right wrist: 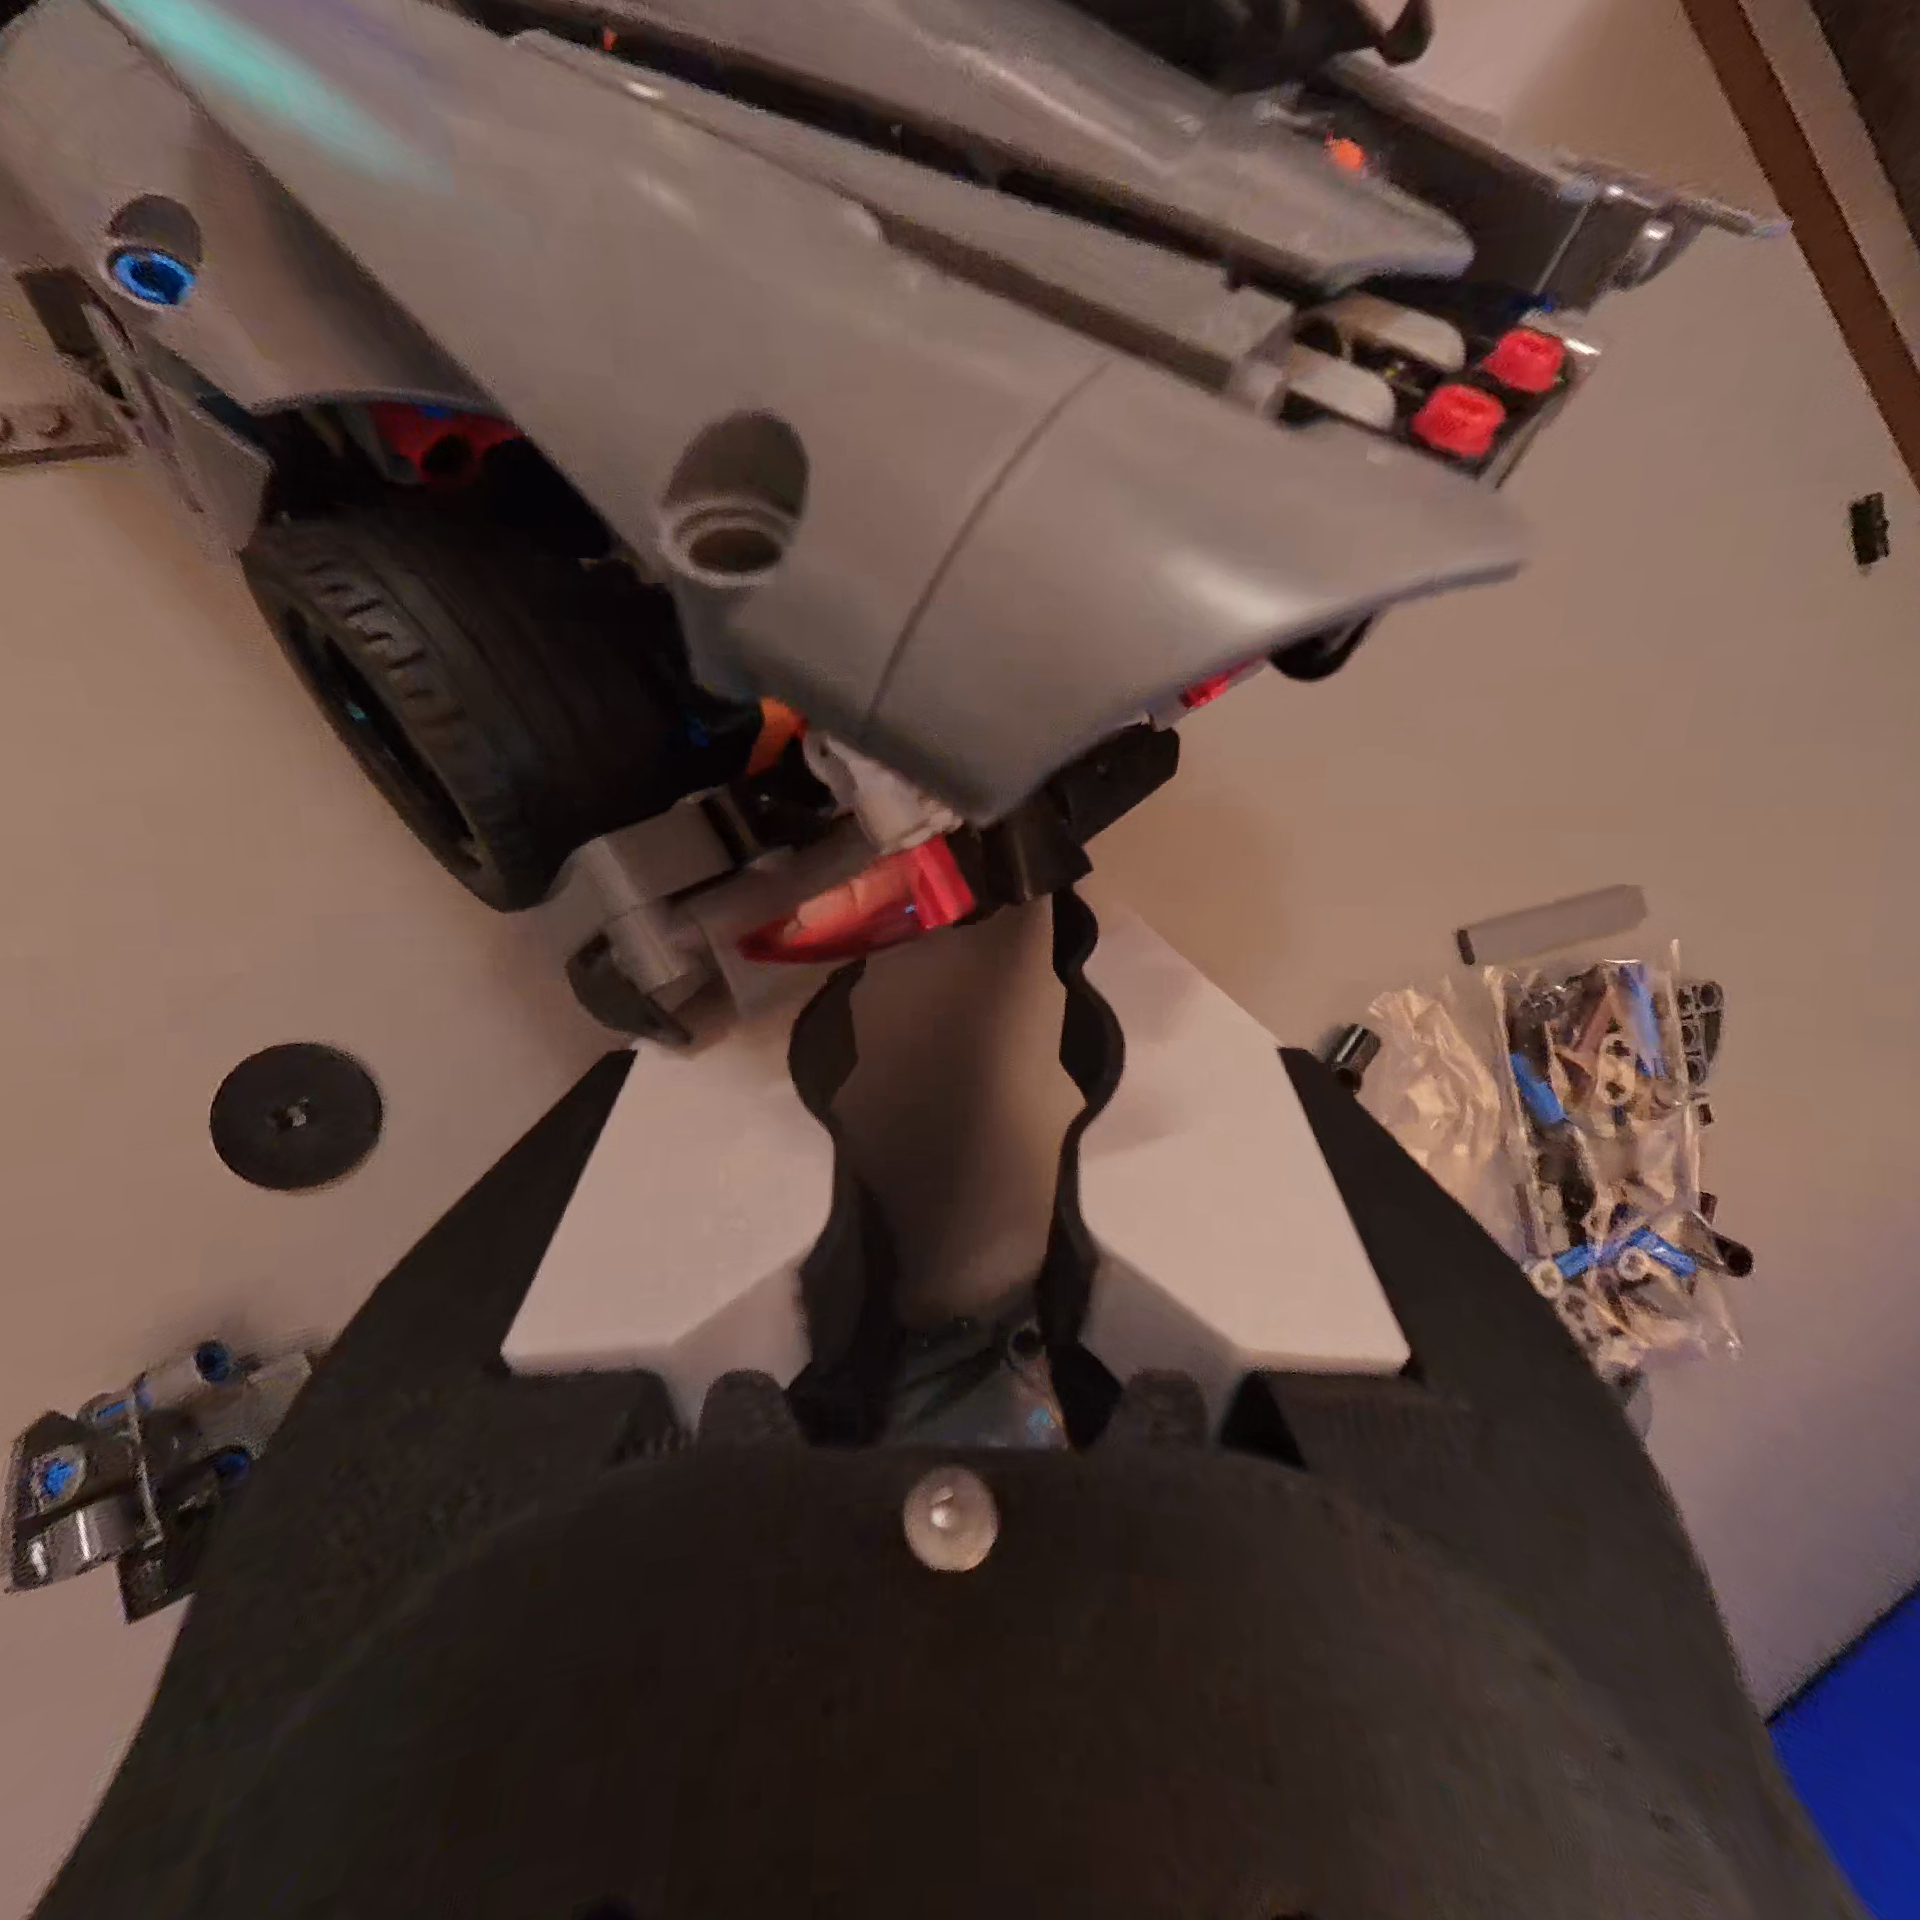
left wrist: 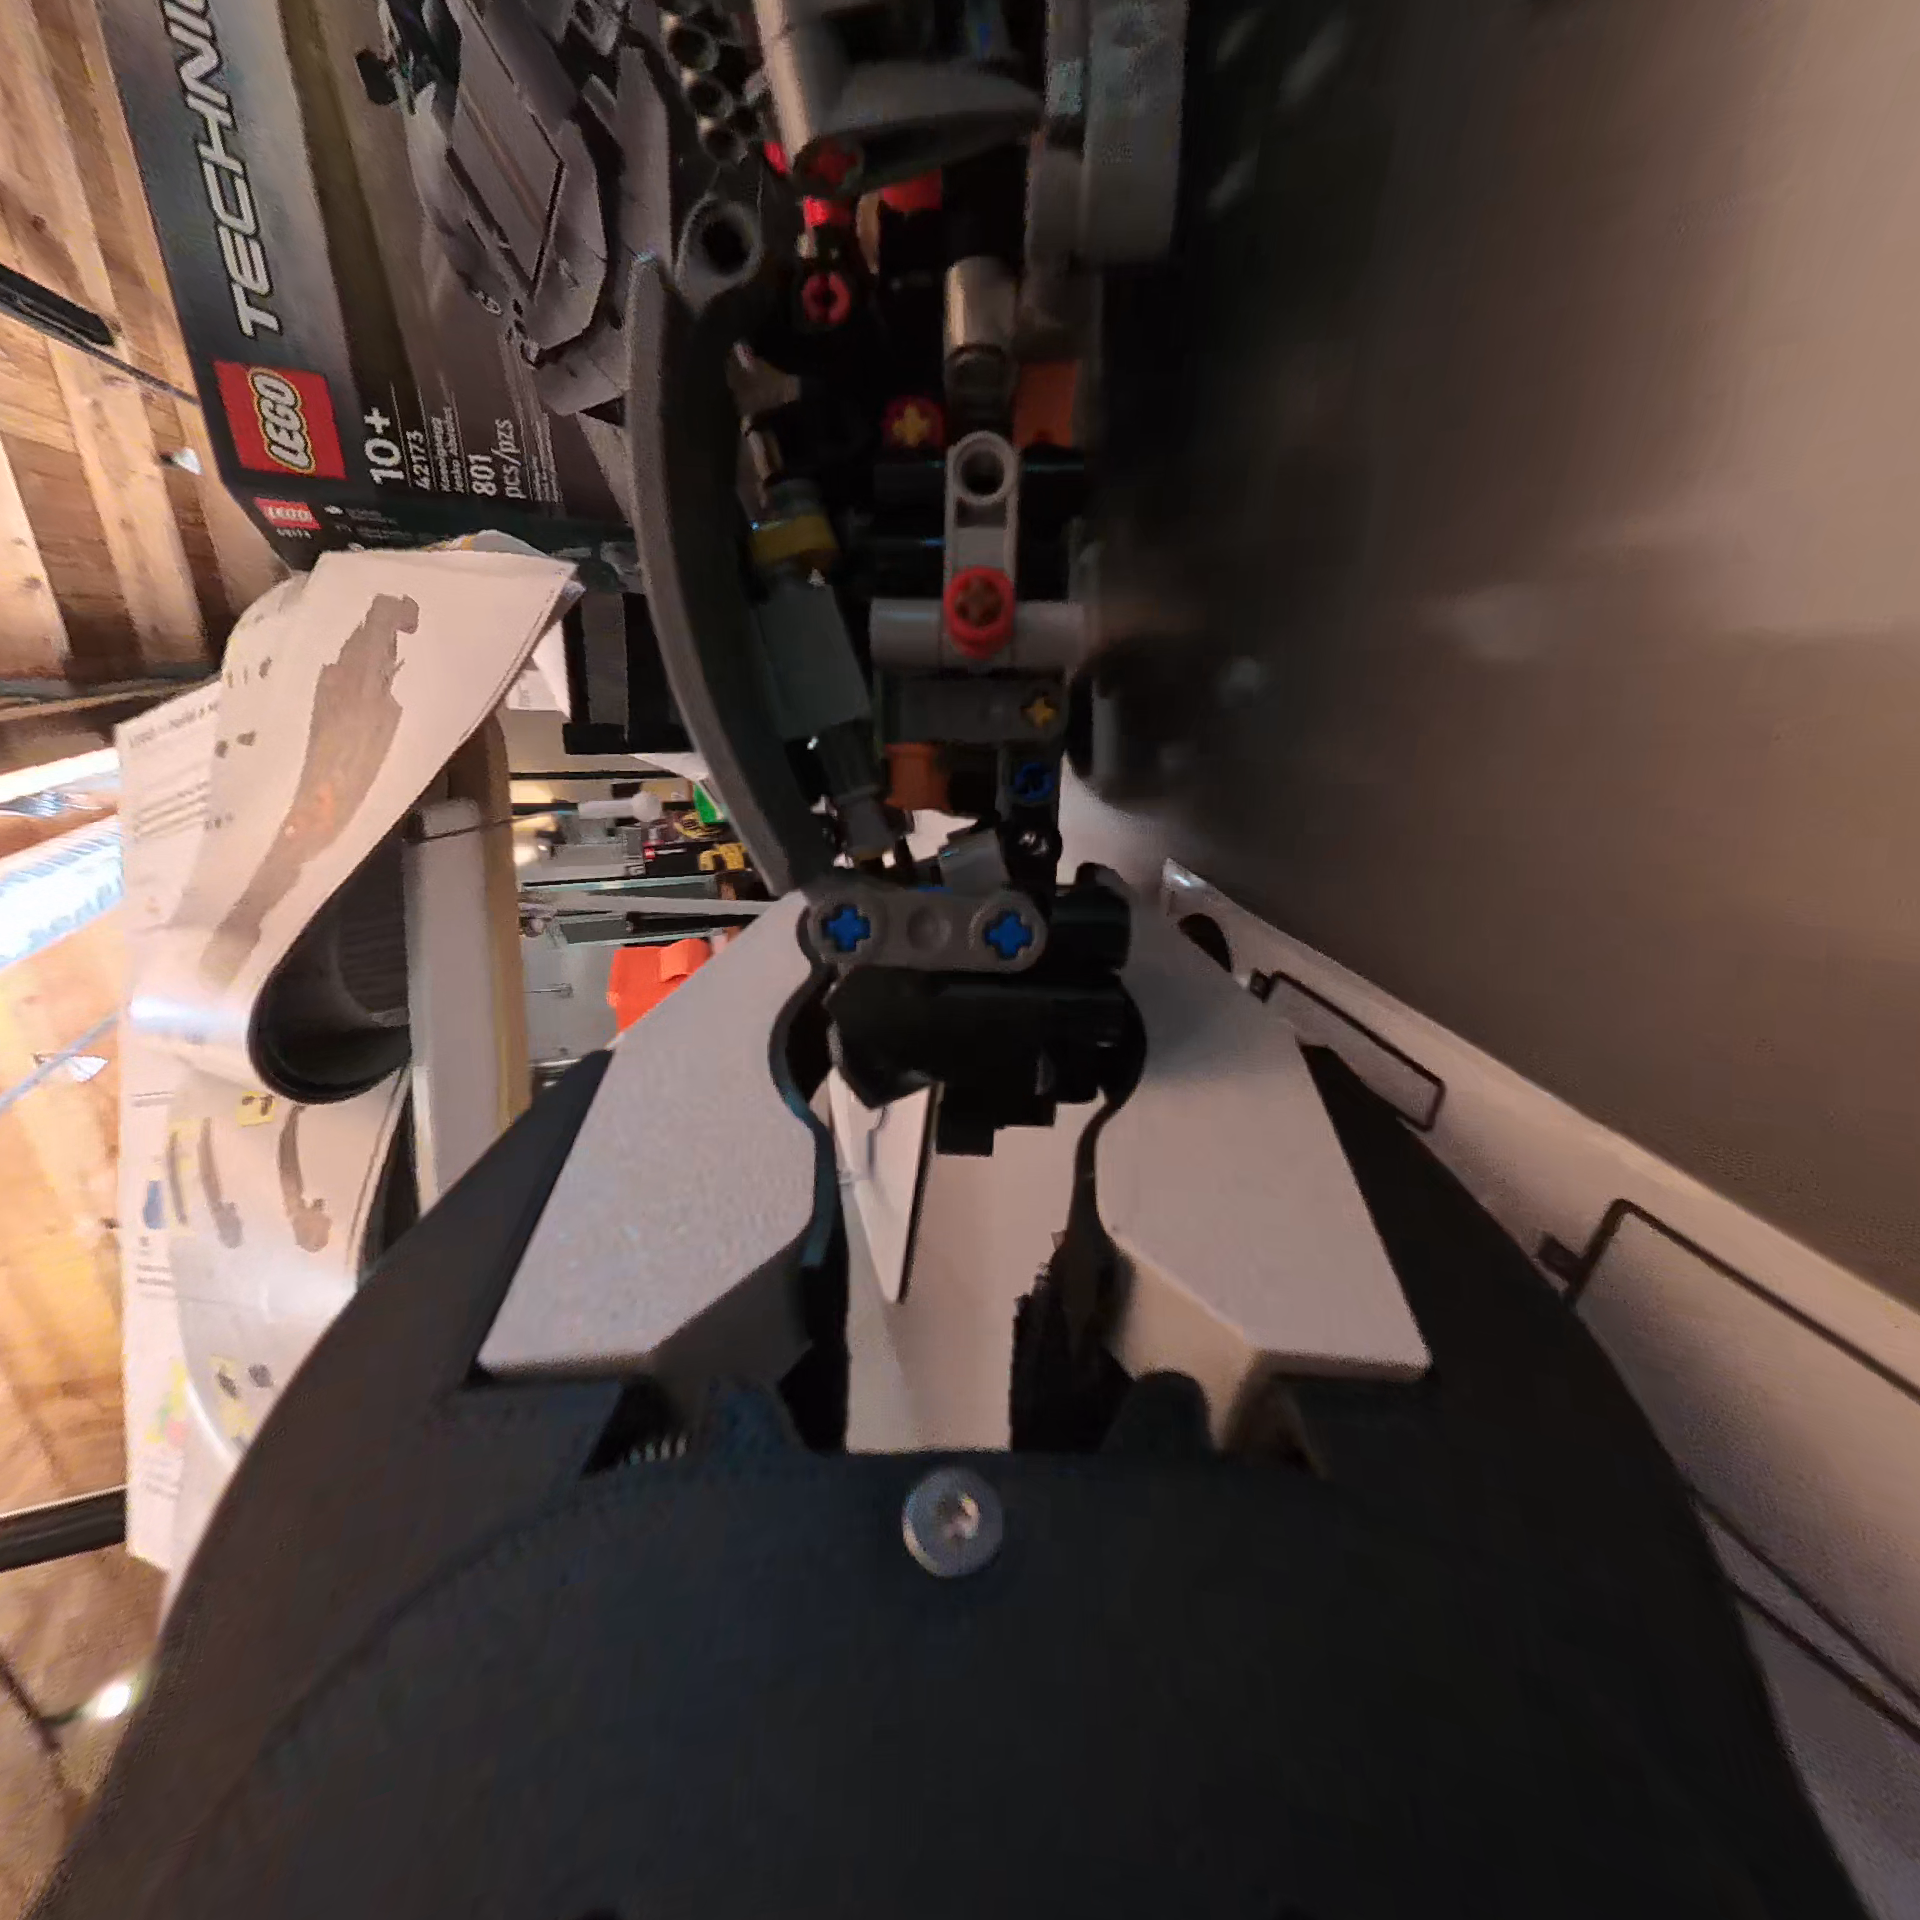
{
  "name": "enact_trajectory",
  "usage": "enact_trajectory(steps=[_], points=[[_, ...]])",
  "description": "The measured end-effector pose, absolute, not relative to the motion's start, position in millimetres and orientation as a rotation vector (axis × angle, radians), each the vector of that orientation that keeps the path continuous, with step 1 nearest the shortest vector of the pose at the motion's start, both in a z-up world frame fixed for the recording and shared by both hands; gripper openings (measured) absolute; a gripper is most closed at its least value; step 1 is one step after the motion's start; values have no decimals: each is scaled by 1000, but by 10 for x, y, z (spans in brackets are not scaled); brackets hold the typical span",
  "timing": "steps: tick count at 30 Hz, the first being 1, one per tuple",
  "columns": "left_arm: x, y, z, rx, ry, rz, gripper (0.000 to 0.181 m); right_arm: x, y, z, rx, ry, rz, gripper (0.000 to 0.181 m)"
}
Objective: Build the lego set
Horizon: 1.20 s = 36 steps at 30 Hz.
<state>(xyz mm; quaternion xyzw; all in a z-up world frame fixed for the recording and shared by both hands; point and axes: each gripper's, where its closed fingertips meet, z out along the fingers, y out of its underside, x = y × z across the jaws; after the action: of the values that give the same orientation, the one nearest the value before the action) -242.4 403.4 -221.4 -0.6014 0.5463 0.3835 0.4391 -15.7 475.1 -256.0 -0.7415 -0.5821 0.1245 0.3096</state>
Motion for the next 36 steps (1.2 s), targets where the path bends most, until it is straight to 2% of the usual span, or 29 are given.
enact_trajectory(steps=[1, 11, 16, 21, 26, 31, 36], points=[[-2419, 4027, -2230, -1478, 1372, 972, 43, -144, 4743, -2560, -1952, -1549, 312, 34], [-2429, 3981, -2304, -1435, 1433, 1058, 53, 4, 4636, -2545, -1897, -1692, 126, 34], [-2505, 3950, -2270, -1437, 1457, 1135, 61, 105, 4622, -2531, -1905, -1709, 53, 39], [-2652, 3940, -2255, -1452, 1486, 1194, 65, 122, 4580, -2479, -1899, -1699, 90, 42], [-2867, 3958, -2202, -1546, 1452, 1235, 78, 113, 4584, -2399, -1889, -1661, 143, 42], [-3092, 4020, -2269, -1696, 1381, 1208, 64, 94, 4612, -2376, -1866, -1605, 213, 42], [-3280, 4204, -2252, -1837, 1321, 1213, 71, 103, 4613, -2348, -1847, -1570, 266, 42]])
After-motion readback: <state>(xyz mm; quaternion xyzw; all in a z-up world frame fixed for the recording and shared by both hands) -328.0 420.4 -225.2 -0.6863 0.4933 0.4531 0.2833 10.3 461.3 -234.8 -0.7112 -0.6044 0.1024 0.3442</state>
